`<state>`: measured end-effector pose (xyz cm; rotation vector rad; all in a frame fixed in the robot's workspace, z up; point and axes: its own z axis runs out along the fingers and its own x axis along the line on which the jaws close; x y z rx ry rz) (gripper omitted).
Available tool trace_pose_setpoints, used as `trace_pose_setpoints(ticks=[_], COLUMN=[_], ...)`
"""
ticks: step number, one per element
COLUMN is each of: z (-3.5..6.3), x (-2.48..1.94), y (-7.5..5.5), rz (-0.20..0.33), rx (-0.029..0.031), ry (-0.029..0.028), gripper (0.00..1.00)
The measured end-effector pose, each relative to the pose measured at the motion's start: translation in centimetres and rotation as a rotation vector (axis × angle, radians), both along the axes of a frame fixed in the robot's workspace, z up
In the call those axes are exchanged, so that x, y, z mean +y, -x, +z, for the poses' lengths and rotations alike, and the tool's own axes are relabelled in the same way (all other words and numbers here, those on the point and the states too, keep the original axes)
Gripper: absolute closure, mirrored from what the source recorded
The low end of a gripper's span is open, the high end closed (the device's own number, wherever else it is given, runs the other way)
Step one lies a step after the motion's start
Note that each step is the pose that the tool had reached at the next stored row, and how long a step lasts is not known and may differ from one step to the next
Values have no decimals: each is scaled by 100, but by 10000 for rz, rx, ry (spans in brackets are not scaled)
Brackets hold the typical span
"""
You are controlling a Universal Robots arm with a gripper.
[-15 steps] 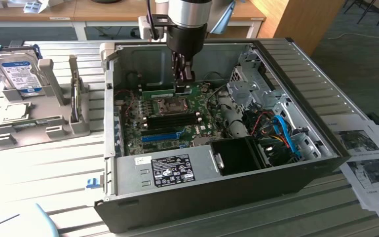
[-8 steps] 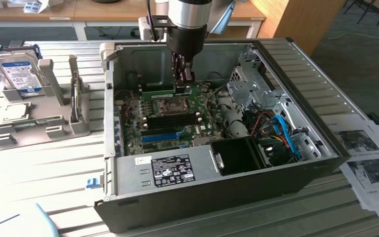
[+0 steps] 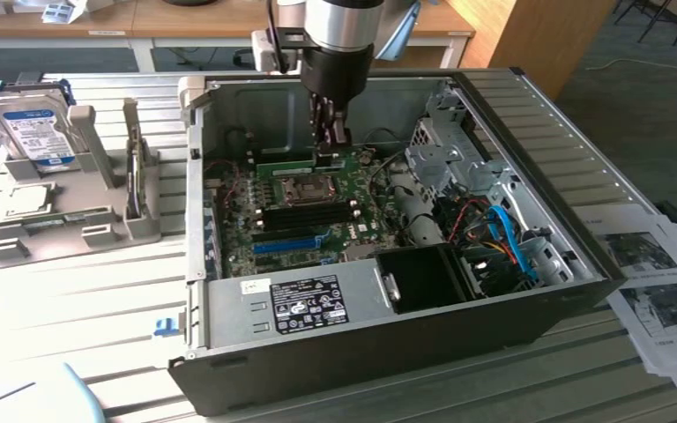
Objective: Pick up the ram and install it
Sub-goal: 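Insert the ram into the slot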
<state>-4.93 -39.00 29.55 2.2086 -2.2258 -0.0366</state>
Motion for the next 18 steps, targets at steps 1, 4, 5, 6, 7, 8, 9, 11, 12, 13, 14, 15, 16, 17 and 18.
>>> trace_pose_setpoints(ticks=[1,4,5,6,7,8,9,11,12,13,14,15,16,17,18], z=[0,-55,-56,-56,-56,-56,-56,-56,-56,-57,-57,-58,-59,-58,-57], x=[0,0,0,0,0,0,0,0,0,0,0,-1,-8,-16,-26], y=[0,-1,-1,-1,-1,-1,-1,-1,-1,-1,-1,0,-1,-1,-1], rz=[0,0,-1,-1,-1,-1,0,0,0,0,-1,-1,1,1,-1], rx=[0,2,1,1,1,1,1,1,1,1,1,0,-1,0,1], ry=[0,3,1,0,0,1,0,1,1,1,0,-2,-4,-2,0], gripper=[89,89,89,89,89,89,89,89,89,89,89,89,89,89,89])
